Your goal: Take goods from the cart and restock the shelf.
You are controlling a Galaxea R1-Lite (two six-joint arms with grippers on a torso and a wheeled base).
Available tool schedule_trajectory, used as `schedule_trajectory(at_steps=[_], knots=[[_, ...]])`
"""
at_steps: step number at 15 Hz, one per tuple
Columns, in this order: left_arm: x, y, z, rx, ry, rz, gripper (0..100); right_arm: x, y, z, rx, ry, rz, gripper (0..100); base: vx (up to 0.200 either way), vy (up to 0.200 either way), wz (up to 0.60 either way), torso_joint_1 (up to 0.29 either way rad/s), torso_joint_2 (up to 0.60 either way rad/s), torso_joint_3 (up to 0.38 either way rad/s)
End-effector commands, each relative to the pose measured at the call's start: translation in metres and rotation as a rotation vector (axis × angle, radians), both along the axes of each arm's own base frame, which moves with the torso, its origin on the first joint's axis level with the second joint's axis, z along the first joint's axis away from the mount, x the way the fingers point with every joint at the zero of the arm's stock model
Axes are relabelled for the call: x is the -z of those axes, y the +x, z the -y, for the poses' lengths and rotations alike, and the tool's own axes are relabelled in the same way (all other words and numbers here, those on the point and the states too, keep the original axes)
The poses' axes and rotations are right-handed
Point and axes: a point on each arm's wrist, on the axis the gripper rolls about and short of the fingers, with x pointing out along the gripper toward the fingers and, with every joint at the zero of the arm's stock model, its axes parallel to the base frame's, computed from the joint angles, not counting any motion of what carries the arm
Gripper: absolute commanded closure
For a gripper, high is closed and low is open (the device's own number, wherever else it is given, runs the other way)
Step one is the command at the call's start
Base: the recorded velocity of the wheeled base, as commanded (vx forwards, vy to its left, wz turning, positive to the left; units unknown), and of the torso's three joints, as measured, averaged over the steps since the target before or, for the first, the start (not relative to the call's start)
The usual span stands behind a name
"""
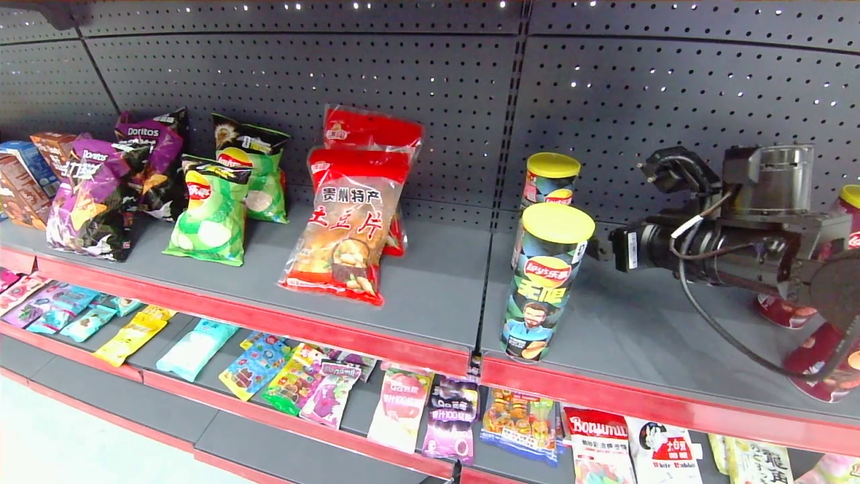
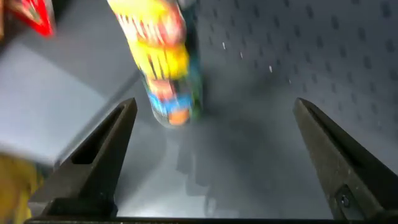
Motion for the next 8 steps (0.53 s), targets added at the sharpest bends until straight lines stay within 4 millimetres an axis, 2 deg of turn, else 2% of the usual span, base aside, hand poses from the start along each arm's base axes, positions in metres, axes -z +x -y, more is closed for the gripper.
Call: schedule_trajectory(at_steps=[1,4,6,7,8], knots=[[0.000,0.000,0.000,0.000,0.000,0.000,0,0.000,-0.036,0.015,0.047,-0.015,-0.002,0,0.000,0.000,0.00,0.000,0.00,0.000],[0.000,0.000,0.000,0.000,0.000,0.000,0,0.013,-0.081,0.029,0.118,-0.050,-0.028,0,0.000,0.000,0.00,0.000,0.00,0.000],[0.000,0.000,0.000,0.000,0.000,0.000,0,0.020,-0.121,0.039,0.132,-0.065,-0.048,0,0.000,0.000,0.00,0.000,0.00,0.000],[0.000,0.000,0.000,0.000,0.000,0.000,0,0.023,-0.135,0.043,0.131,-0.069,-0.062,0,0.000,0.000,0.00,0.000,0.00,0.000],[0.000,0.000,0.000,0.000,0.000,0.000,0,0.028,-0.162,0.050,0.124,-0.079,-0.095,0,0.000,0.000,0.00,0.000,0.00,0.000]])
